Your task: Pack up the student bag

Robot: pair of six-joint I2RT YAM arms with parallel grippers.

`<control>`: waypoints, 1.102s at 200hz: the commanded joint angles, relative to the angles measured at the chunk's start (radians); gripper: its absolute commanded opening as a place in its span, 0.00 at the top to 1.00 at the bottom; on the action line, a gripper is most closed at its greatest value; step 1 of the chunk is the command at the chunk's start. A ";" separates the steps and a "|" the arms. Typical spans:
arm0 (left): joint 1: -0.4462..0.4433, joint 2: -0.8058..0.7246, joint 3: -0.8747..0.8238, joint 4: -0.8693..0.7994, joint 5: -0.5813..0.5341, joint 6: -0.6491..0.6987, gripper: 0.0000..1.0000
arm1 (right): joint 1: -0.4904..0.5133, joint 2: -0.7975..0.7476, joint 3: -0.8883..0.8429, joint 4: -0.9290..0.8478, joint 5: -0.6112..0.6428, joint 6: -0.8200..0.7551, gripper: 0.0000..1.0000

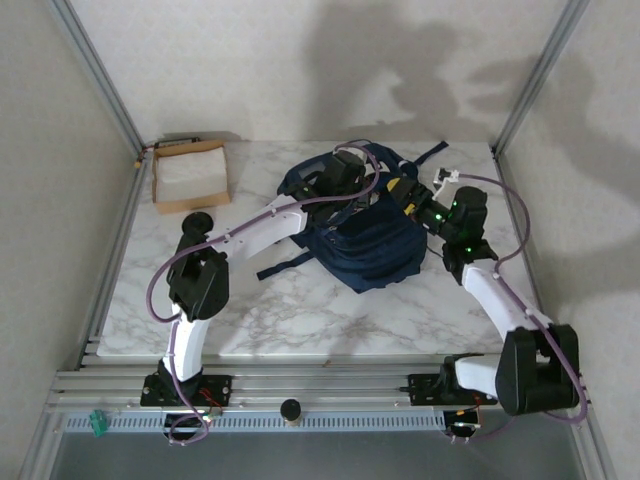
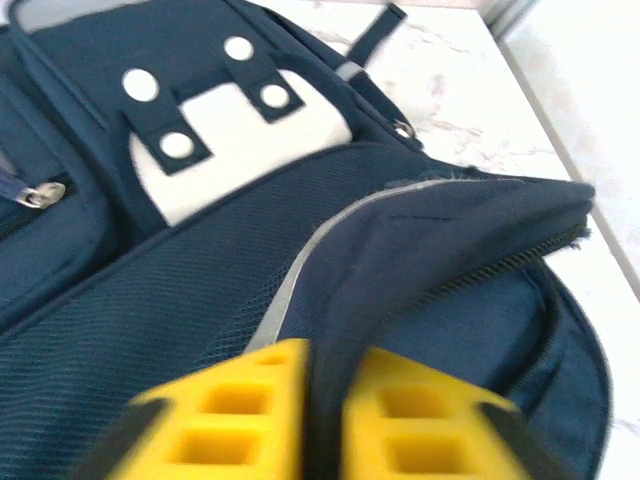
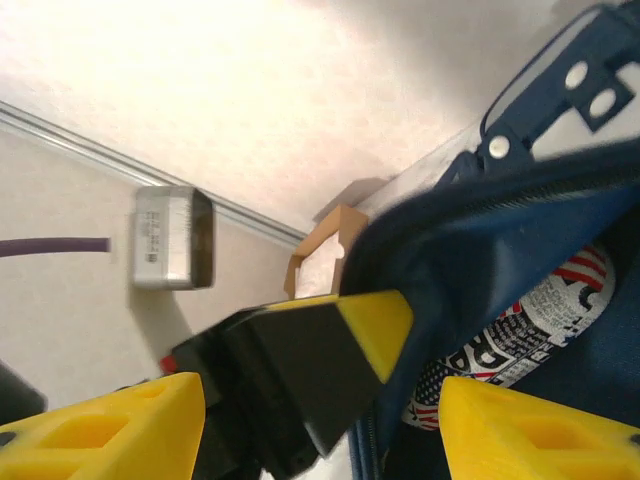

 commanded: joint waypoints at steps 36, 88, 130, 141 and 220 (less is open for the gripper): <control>0.065 -0.263 -0.303 0.215 0.277 -0.096 0.49 | 0.084 -0.039 0.244 -0.613 0.256 -0.263 0.38; 0.215 -0.553 -0.702 0.389 0.294 -0.197 0.41 | 0.444 0.112 0.427 -0.952 0.597 -0.212 0.35; 0.284 -0.601 -0.835 0.423 0.271 -0.237 0.40 | 0.613 0.297 0.488 -0.858 0.608 -0.095 0.41; 0.293 -0.612 -0.855 0.421 0.255 -0.243 0.39 | 0.669 0.377 0.576 -0.939 0.690 -0.089 0.40; 0.334 -0.622 -0.941 0.468 0.230 -0.281 0.38 | 0.554 0.446 0.607 -0.979 0.841 -0.133 0.40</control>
